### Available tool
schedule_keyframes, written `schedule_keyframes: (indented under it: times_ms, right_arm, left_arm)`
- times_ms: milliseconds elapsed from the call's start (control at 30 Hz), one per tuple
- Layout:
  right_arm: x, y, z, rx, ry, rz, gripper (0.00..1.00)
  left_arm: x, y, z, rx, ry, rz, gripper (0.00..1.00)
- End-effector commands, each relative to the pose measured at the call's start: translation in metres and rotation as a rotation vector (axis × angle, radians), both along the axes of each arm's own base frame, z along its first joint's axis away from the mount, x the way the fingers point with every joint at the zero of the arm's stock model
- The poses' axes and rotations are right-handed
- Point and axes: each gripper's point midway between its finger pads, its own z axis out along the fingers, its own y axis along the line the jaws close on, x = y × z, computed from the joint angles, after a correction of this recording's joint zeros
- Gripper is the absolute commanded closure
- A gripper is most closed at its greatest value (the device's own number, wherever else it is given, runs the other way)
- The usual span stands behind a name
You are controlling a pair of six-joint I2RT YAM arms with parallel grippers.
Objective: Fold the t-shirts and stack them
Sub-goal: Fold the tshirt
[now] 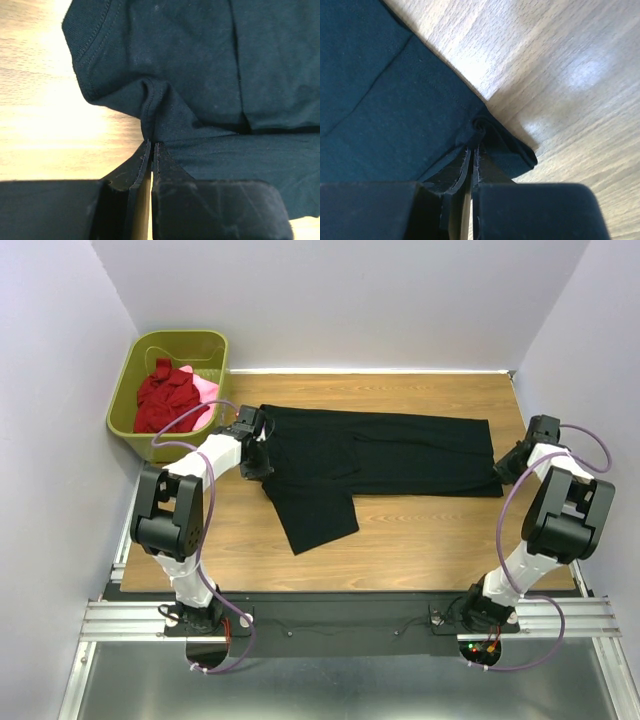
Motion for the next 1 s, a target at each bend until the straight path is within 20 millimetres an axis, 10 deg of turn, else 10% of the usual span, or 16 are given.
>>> schedule_keyframes:
  times_ms: [0,300,533,700,967]
  right_arm:
    - [0.017,-0.01,0.009,-0.056,-0.033,0.008,0.93]
    - [0.025,-0.001,0.018,-0.093,-0.046,0.069,0.69]
    - [0.033,0.019,0.08,-0.164,-0.194,0.155,0.2]
    - [0.03,0.087,0.109,-0.142,-0.292,0.35,0.15]
    - [-0.011,0.234,0.103,0.126,-0.326,0.774,0.2]
  left_arm:
    - [0.013,0.009,0.006,0.035,-0.037,0.011,1.0]
    - [0.027,0.004,0.02,0.013,-0.102,-0.007,0.52]
    - [0.026,0.011,0.078,-0.015,-0.287,0.036,0.01]
    - [-0.01,0.002,0.1,-0.11,-0.342,0.004,0.01]
    - [-0.094,-0.047,0.042,-0.147,-0.129,-0.076,0.05]
